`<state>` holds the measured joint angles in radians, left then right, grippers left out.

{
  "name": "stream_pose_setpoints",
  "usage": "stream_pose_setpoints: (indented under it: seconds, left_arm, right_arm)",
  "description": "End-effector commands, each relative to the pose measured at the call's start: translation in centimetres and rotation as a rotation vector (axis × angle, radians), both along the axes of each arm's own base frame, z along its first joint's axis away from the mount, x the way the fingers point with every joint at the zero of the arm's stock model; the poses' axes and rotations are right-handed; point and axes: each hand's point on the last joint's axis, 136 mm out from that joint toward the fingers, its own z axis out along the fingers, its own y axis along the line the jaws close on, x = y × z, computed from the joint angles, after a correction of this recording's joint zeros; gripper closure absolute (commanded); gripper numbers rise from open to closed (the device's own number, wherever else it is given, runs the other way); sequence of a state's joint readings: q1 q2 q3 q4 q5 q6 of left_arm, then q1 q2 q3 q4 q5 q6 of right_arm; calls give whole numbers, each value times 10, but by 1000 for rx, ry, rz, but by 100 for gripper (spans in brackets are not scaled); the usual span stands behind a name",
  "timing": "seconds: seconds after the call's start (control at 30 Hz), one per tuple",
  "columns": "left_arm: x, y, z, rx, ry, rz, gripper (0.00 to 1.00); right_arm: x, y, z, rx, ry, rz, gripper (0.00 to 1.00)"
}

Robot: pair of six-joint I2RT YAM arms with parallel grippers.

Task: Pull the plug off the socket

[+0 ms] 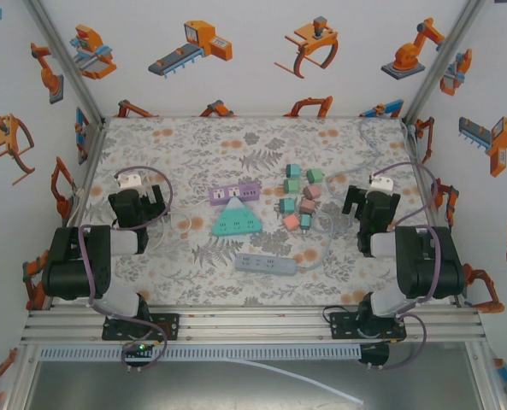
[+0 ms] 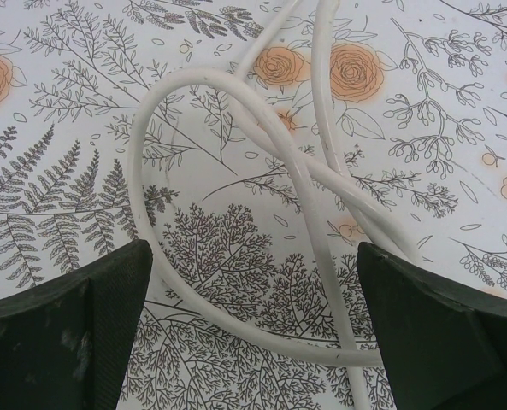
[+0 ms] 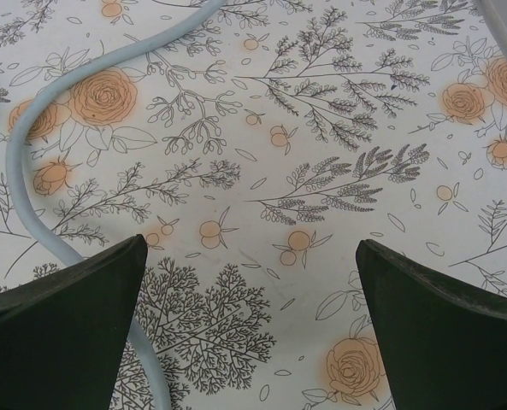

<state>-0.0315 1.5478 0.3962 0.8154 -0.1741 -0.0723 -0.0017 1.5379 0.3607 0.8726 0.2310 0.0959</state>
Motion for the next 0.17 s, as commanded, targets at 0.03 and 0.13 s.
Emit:
stream_pose_setpoints:
  seconds: [0.03,0.13]
  left_arm:
    - [5,-3,11,7,-42,-19,3]
    - [5,-3,12,8,-43,-19,3]
  right_arm:
    - [5,-1,8,0,-36,-3,1]
    - [4,-1,8,-2,-36,-2,1]
